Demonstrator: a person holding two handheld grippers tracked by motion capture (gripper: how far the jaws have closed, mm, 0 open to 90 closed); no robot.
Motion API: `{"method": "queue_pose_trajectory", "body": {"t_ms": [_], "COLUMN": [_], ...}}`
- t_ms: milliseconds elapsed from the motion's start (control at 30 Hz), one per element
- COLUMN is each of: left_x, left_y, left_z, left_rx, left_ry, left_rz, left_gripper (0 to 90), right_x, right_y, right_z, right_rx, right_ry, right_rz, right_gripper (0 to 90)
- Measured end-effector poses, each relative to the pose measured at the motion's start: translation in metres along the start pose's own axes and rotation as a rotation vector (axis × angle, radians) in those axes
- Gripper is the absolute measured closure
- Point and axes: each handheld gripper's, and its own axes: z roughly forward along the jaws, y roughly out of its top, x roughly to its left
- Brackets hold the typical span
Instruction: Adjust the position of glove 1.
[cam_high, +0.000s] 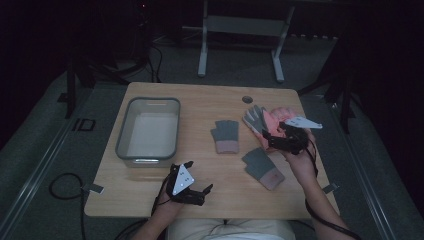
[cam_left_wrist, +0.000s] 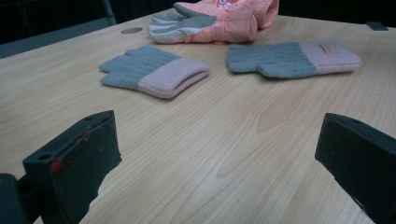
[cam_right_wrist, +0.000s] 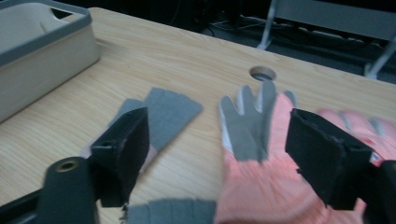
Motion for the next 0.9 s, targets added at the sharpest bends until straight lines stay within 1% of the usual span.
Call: {"method": "queue_pose_trajectory", "body": {"t_ms": [67,133,333,433,467,567,700,800,900], "left_x": [0.000,0.000,0.000,0.000,0.000,0.001,0.001,0.001,0.001], "left_y": [0.000,0.000,0.000,0.000,0.000,0.000,0.000,0.000,0.000], "left_z": [0.000,0.000,0.000,0.000,0.000,0.000,0.000,0.000,0.000], "left_rx": [0.000,-0.001,-0.002,-0.002,-0.004,-0.004,-0.005,-0.005,-0.006], "left_ry": [0.001,0.002,-0.002,-0.003,-0.004,-0.007,-0.009,-0.009,-0.011], "left_rz": [0.000,0.003,0.004,0.001,0.001,0.000,-0.002,-0.002,-0.001], "left_gripper": [0.0,0.0,0.0,0.0,0.0,0.0,0.0,0.0,0.0], "right_x": [0.004,0.009,0.022,0.027,0.029,0.033,0.039,0.041,0.042], "right_y": [0.003,0.007,0.014,0.016,0.017,0.018,0.017,0.015,0.013], "right_z": [0.006,0.013,0.034,0.045,0.048,0.058,0.075,0.089,0.102], "right_rx": [0.004,0.009,0.026,0.029,0.019,0.021,0.058,0.096,0.120], "right_ry": [0.014,0.024,0.065,0.071,0.069,0.081,0.098,0.108,0.123], "right_rz": [-0.009,-0.018,-0.039,-0.041,-0.037,-0.033,-0.038,-0.046,-0.036], "right_gripper": [23.6,27.3,31.6,36.2,37.5,38.7,39.6,42.6,45.3]}}
